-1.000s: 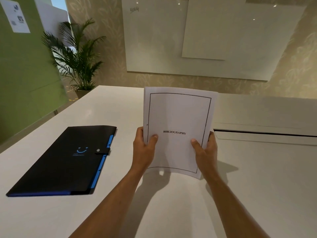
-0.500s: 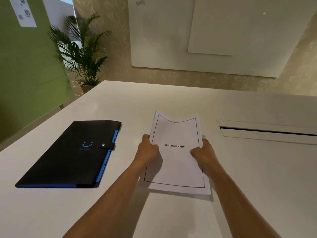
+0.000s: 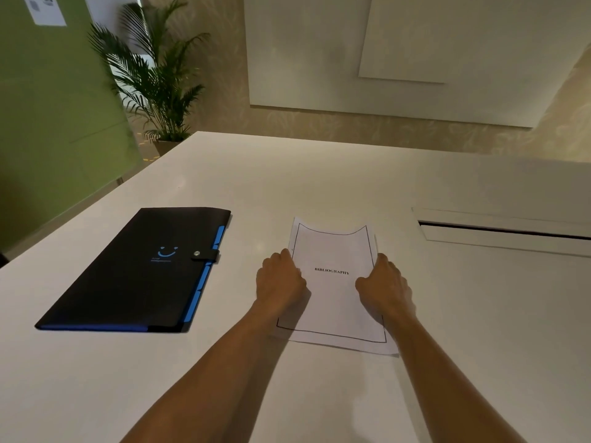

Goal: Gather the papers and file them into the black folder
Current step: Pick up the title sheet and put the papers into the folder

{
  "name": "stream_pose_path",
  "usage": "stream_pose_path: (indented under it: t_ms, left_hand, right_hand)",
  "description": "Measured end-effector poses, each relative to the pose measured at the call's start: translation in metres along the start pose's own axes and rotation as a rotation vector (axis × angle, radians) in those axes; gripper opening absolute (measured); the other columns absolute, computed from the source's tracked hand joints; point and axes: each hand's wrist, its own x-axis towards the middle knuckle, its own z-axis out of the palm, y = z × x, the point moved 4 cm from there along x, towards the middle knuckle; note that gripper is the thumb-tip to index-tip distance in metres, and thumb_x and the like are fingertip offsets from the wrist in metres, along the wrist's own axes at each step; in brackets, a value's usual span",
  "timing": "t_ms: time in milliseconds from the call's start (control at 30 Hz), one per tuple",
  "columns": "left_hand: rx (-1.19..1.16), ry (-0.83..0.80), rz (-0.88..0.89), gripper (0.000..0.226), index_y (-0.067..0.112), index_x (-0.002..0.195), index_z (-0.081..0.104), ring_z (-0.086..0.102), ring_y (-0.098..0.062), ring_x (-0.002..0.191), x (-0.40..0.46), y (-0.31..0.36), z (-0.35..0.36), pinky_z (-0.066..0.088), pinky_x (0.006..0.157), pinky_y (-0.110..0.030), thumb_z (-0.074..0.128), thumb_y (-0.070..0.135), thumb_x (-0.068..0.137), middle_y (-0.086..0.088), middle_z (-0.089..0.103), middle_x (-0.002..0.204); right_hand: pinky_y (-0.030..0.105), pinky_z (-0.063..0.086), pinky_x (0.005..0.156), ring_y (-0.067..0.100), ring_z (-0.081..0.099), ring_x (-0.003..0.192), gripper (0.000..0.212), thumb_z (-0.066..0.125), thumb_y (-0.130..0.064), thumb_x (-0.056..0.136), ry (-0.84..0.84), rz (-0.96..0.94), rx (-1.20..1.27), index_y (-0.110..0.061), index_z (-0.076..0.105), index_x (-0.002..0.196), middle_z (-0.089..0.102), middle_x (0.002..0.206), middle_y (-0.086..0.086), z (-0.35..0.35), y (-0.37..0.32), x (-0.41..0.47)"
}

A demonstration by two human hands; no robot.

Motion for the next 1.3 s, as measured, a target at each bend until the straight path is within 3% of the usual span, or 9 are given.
stream_pose_path:
  t_ms: [67, 267, 433, 567, 700, 833, 933, 1067, 1300]
  left_hand:
    - [0.063, 0.03, 0.009, 0.027, 0.01, 0.104, 0.057, 0.052, -0.025, 0.1, 0.001, -0.007, 0.0, 0.041, 0.079, -0.035, 0.046, 0.032, 0.094, -0.007, 0.057, 0.106]
    - [0.196, 0.111, 0.067, 0.038, 0.013, 0.1, 0.059, 0.047, -0.022, 0.096, -0.001, -0.018, 0.005, 0.04, 0.083, -0.037, 0.038, 0.045, 0.094, -0.006, 0.054, 0.106]
    - [0.184, 0.165, 0.082, 0.045, 0.013, 0.112, 0.06, 0.049, -0.022, 0.102, -0.003, -0.024, -0.007, 0.039, 0.084, -0.034, 0.03, 0.045, 0.1, -0.006, 0.058, 0.112]
    - [0.228, 0.272, 0.035, 0.034, 0.02, 0.117, 0.061, 0.051, -0.02, 0.104, -0.004, -0.042, -0.041, 0.039, 0.087, -0.034, 0.051, 0.041, 0.092, -0.001, 0.06, 0.114]
    - [0.139, 0.284, 0.004, 0.03, 0.012, 0.114, 0.065, 0.051, -0.026, 0.106, 0.003, -0.084, -0.077, 0.04, 0.089, -0.04, 0.05, 0.016, 0.089, -0.008, 0.06, 0.115]
    - [0.161, 0.329, -0.04, 0.027, 0.006, 0.112, 0.065, 0.053, -0.03, 0.112, 0.005, -0.129, -0.101, 0.042, 0.096, -0.044, 0.053, 0.014, 0.09, -0.01, 0.06, 0.118]
    - [0.215, 0.25, -0.111, 0.033, 0.007, 0.124, 0.057, 0.039, -0.03, 0.134, 0.007, -0.158, -0.099, 0.029, 0.111, -0.05, 0.044, 0.013, 0.094, -0.012, 0.051, 0.138]
    - [0.215, 0.086, -0.14, 0.04, 0.011, 0.138, 0.043, 0.024, -0.028, 0.144, 0.003, -0.179, -0.076, 0.013, 0.117, -0.056, 0.032, 0.022, 0.101, -0.01, 0.039, 0.15]
    - [0.212, 0.049, -0.133, 0.05, 0.01, 0.147, 0.033, 0.016, -0.028, 0.147, 0.001, -0.176, -0.066, 0.01, 0.118, -0.051, 0.026, 0.032, 0.102, -0.011, 0.027, 0.157]
  right_hand:
    - [0.042, 0.047, 0.072, 0.029, 0.054, 0.085, 0.031, 0.05, -0.026, 0.077, -0.016, 0.005, -0.054, -0.016, 0.044, 0.105, 0.049, 0.102, 0.001, -0.001, 0.003, 0.002]
    - [0.041, 0.044, 0.074, 0.028, 0.048, 0.091, 0.038, 0.052, -0.035, 0.077, -0.047, 0.038, -0.138, -0.011, 0.049, 0.106, 0.045, 0.105, 0.005, -0.004, 0.008, 0.009]
    - [0.044, 0.043, 0.08, 0.034, 0.05, 0.099, 0.046, 0.054, -0.037, 0.084, 0.134, -0.038, -0.161, -0.012, 0.051, 0.122, 0.052, 0.12, 0.011, -0.007, -0.009, -0.002]
    - [0.046, 0.038, 0.101, 0.036, 0.048, 0.124, 0.051, 0.059, -0.03, 0.089, 0.133, -0.239, -0.009, -0.009, 0.053, 0.135, 0.055, 0.134, 0.016, 0.011, -0.058, 0.001]
    - [0.039, 0.038, 0.102, 0.03, 0.047, 0.127, 0.042, 0.057, -0.027, 0.093, -0.001, -0.458, 0.07, -0.011, 0.057, 0.132, 0.058, 0.134, 0.011, 0.052, -0.112, -0.021]
    - [0.036, 0.038, 0.104, 0.024, 0.047, 0.129, 0.04, 0.053, -0.027, 0.098, -0.122, -0.636, 0.064, -0.012, 0.056, 0.134, 0.055, 0.138, 0.007, 0.095, -0.163, -0.045]
    - [0.032, 0.042, 0.102, 0.022, 0.052, 0.126, 0.039, 0.053, -0.024, 0.101, -0.196, -0.674, 0.011, -0.013, 0.053, 0.138, 0.054, 0.141, 0.006, 0.121, -0.188, -0.054]
    - [0.034, 0.05, 0.091, 0.026, 0.06, 0.11, 0.036, 0.057, -0.022, 0.1, -0.224, -0.696, -0.108, -0.01, 0.055, 0.134, 0.06, 0.129, 0.01, 0.149, -0.205, -0.053]
    - [0.039, 0.05, 0.089, 0.029, 0.054, 0.109, 0.034, 0.054, -0.032, 0.098, -0.149, -0.758, -0.167, -0.013, 0.058, 0.126, 0.057, 0.124, 0.014, 0.171, -0.222, -0.039]
